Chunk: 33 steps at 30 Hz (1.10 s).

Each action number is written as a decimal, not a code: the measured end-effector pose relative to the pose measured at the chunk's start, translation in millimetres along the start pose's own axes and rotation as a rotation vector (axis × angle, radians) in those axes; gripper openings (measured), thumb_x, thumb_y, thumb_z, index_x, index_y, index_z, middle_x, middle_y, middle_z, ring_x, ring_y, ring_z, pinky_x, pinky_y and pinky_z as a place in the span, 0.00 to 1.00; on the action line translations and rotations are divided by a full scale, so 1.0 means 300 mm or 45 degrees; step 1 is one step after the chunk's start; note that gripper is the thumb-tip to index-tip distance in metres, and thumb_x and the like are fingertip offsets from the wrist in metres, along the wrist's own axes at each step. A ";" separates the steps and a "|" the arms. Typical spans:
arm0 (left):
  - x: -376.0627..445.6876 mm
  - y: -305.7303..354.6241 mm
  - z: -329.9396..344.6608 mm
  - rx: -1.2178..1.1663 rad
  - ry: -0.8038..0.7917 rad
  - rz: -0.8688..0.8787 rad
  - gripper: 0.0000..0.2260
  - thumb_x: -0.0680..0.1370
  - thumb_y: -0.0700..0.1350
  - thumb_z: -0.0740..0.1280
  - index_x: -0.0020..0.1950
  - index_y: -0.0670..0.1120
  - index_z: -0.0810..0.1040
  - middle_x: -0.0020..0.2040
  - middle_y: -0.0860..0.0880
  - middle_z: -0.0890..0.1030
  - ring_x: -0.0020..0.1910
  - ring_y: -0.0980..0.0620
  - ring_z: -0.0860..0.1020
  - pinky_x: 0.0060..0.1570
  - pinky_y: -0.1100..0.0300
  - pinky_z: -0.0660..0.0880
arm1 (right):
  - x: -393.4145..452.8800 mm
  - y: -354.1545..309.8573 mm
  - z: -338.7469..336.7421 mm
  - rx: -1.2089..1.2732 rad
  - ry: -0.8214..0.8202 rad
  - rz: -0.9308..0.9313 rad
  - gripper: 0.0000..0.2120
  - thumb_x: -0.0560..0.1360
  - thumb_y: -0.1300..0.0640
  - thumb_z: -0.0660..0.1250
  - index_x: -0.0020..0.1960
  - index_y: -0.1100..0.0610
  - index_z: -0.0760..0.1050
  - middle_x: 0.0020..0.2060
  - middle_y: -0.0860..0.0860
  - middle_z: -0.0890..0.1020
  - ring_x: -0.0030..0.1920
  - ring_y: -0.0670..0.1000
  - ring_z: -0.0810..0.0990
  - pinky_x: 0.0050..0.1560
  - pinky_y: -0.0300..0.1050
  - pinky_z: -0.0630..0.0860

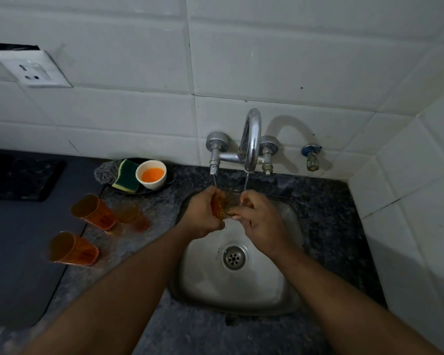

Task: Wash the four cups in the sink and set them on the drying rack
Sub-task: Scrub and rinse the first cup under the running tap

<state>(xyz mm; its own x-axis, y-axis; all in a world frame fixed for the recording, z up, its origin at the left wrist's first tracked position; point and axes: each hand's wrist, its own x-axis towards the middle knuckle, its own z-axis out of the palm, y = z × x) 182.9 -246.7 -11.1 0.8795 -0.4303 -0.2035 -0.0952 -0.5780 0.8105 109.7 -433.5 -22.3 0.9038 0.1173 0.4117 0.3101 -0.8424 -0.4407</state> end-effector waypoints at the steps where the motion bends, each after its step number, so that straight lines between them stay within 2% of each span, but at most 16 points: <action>1: 0.001 -0.003 0.009 0.002 0.038 0.030 0.28 0.63 0.36 0.83 0.58 0.49 0.77 0.51 0.54 0.80 0.50 0.58 0.80 0.44 0.65 0.79 | -0.007 -0.009 -0.004 0.015 0.008 -0.010 0.07 0.74 0.61 0.78 0.52 0.56 0.87 0.51 0.53 0.81 0.48 0.55 0.80 0.41 0.51 0.80; 4: 0.009 -0.005 0.002 0.014 -0.021 0.052 0.25 0.61 0.36 0.83 0.54 0.49 0.80 0.50 0.52 0.81 0.49 0.52 0.82 0.43 0.64 0.79 | -0.035 -0.015 -0.018 0.140 -0.053 -0.062 0.07 0.76 0.60 0.76 0.54 0.56 0.87 0.53 0.50 0.86 0.49 0.52 0.84 0.45 0.48 0.83; 7: 0.016 -0.006 -0.013 0.043 -0.206 0.020 0.27 0.64 0.35 0.82 0.60 0.49 0.81 0.53 0.52 0.82 0.53 0.55 0.80 0.45 0.65 0.77 | -0.023 0.000 -0.034 0.300 -0.124 0.045 0.06 0.76 0.61 0.77 0.52 0.56 0.88 0.47 0.49 0.88 0.43 0.45 0.84 0.43 0.44 0.82; 9: 0.006 0.000 0.012 0.129 -0.042 0.096 0.27 0.65 0.39 0.82 0.62 0.49 0.81 0.53 0.52 0.81 0.51 0.55 0.80 0.45 0.66 0.76 | -0.008 -0.014 -0.033 0.381 -0.081 0.196 0.06 0.75 0.62 0.77 0.51 0.56 0.88 0.44 0.49 0.88 0.42 0.43 0.84 0.43 0.39 0.80; 12: -0.018 0.017 0.061 0.152 0.289 0.202 0.18 0.67 0.44 0.82 0.53 0.51 0.81 0.46 0.55 0.79 0.44 0.59 0.78 0.41 0.67 0.73 | 0.006 -0.041 -0.031 0.476 -0.062 0.281 0.07 0.75 0.60 0.78 0.53 0.55 0.88 0.46 0.49 0.89 0.45 0.40 0.85 0.47 0.32 0.79; 14: -0.025 0.025 0.035 0.041 0.137 0.124 0.17 0.68 0.39 0.81 0.52 0.51 0.80 0.45 0.56 0.80 0.44 0.60 0.78 0.41 0.69 0.71 | 0.003 -0.027 -0.041 0.438 -0.215 0.156 0.06 0.75 0.58 0.78 0.52 0.56 0.88 0.45 0.50 0.89 0.44 0.42 0.85 0.47 0.35 0.80; 16: -0.022 0.019 -0.003 -0.013 -0.225 -0.065 0.24 0.67 0.33 0.79 0.59 0.48 0.80 0.50 0.54 0.80 0.50 0.56 0.79 0.43 0.66 0.73 | 0.006 0.009 -0.061 0.387 -0.337 0.045 0.04 0.75 0.59 0.78 0.49 0.57 0.88 0.44 0.49 0.88 0.42 0.40 0.82 0.46 0.28 0.75; 17: -0.020 0.014 -0.007 -0.015 -0.306 -0.109 0.26 0.67 0.33 0.79 0.62 0.48 0.79 0.52 0.53 0.81 0.52 0.54 0.80 0.44 0.65 0.74 | 0.011 0.018 -0.069 0.378 -0.346 0.029 0.03 0.74 0.60 0.78 0.48 0.57 0.88 0.43 0.50 0.88 0.41 0.40 0.81 0.45 0.26 0.73; 19: -0.023 0.013 0.023 0.013 -0.127 -0.024 0.26 0.67 0.35 0.81 0.62 0.49 0.80 0.53 0.53 0.82 0.55 0.52 0.81 0.46 0.65 0.75 | 0.019 0.009 -0.062 0.382 -0.281 0.059 0.02 0.74 0.60 0.78 0.46 0.57 0.88 0.40 0.49 0.87 0.39 0.42 0.81 0.43 0.31 0.75; 22: -0.048 0.031 0.091 0.073 0.338 0.125 0.18 0.68 0.44 0.82 0.53 0.52 0.80 0.45 0.56 0.81 0.46 0.59 0.80 0.44 0.65 0.76 | 0.015 -0.025 -0.050 0.439 -0.187 0.153 0.03 0.74 0.58 0.79 0.46 0.56 0.88 0.38 0.48 0.86 0.37 0.45 0.81 0.40 0.37 0.76; 23: -0.050 0.032 0.090 0.060 0.331 0.124 0.18 0.68 0.43 0.82 0.52 0.52 0.79 0.44 0.57 0.80 0.45 0.59 0.79 0.43 0.63 0.77 | 0.009 -0.021 -0.052 0.431 -0.220 0.126 0.03 0.74 0.57 0.79 0.46 0.56 0.88 0.39 0.48 0.86 0.38 0.45 0.82 0.41 0.39 0.78; 27: -0.042 0.027 0.020 0.033 -0.303 -0.134 0.27 0.68 0.32 0.80 0.62 0.50 0.78 0.52 0.57 0.78 0.51 0.59 0.77 0.44 0.68 0.72 | 0.006 0.041 -0.095 0.352 -0.473 0.001 0.04 0.77 0.58 0.76 0.51 0.54 0.88 0.46 0.48 0.88 0.43 0.42 0.83 0.48 0.38 0.80; 28: -0.040 0.026 0.024 0.048 -0.288 -0.125 0.28 0.67 0.32 0.80 0.63 0.50 0.78 0.54 0.56 0.79 0.53 0.58 0.78 0.44 0.68 0.72 | 0.007 0.041 -0.093 0.362 -0.441 0.008 0.04 0.76 0.58 0.76 0.50 0.55 0.88 0.45 0.48 0.88 0.42 0.42 0.83 0.47 0.39 0.80; 30: -0.041 0.029 0.061 0.097 0.018 -0.005 0.26 0.67 0.36 0.81 0.62 0.50 0.79 0.54 0.55 0.80 0.55 0.54 0.80 0.45 0.69 0.72 | 0.012 0.015 -0.074 0.406 -0.295 0.103 0.03 0.75 0.58 0.78 0.48 0.56 0.88 0.41 0.48 0.87 0.40 0.44 0.83 0.43 0.44 0.81; 32: -0.061 0.038 0.104 0.100 0.349 0.093 0.18 0.69 0.43 0.81 0.55 0.51 0.80 0.48 0.56 0.81 0.48 0.58 0.79 0.43 0.67 0.73 | 0.010 -0.018 -0.059 0.458 -0.204 0.170 0.04 0.74 0.58 0.79 0.48 0.56 0.88 0.40 0.49 0.87 0.39 0.46 0.83 0.43 0.46 0.81; 33: -0.064 0.035 0.109 0.065 0.396 0.120 0.16 0.69 0.45 0.81 0.52 0.51 0.80 0.45 0.56 0.80 0.45 0.59 0.79 0.42 0.65 0.74 | 0.007 -0.021 -0.060 0.451 -0.217 0.140 0.05 0.74 0.57 0.79 0.48 0.56 0.88 0.40 0.50 0.87 0.39 0.46 0.83 0.43 0.44 0.80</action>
<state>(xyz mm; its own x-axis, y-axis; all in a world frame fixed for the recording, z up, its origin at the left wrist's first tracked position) 149.7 -267.2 -16.7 0.9652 -0.2555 0.0554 -0.1995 -0.5831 0.7875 104.4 -437.3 -4.4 0.9639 0.1474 0.2216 0.2644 -0.6252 -0.7343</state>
